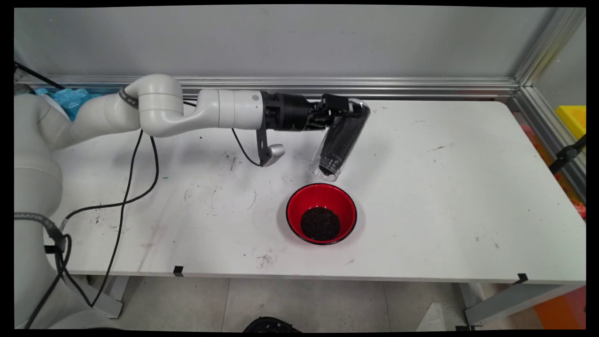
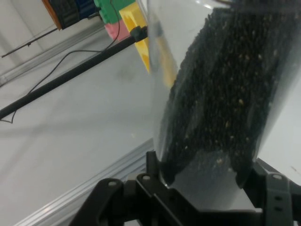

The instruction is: Pour the black seasoning powder in the red bowl

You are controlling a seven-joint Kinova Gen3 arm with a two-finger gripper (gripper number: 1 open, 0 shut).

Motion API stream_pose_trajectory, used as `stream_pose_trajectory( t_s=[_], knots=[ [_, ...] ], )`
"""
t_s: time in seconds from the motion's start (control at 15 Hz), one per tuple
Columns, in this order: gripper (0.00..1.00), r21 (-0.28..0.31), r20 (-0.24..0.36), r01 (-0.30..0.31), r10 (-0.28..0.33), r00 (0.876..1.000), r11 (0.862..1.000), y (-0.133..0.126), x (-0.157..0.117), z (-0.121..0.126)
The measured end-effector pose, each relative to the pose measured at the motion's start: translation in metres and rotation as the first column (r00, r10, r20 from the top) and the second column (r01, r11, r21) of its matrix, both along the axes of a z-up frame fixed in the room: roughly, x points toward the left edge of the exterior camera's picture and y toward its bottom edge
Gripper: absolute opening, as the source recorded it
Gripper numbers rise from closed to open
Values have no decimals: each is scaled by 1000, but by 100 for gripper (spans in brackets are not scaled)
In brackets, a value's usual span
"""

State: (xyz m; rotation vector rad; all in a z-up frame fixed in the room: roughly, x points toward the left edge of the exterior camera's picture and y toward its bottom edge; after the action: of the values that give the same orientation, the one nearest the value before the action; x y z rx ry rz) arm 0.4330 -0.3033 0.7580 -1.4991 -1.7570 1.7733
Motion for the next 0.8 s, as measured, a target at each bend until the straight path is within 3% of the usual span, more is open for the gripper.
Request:
stream_pose_trajectory(
  t_s=[0.8],
  knots=[
    [0,-63,9,17,-17,1000,998,14,-14,-7]
  ],
)
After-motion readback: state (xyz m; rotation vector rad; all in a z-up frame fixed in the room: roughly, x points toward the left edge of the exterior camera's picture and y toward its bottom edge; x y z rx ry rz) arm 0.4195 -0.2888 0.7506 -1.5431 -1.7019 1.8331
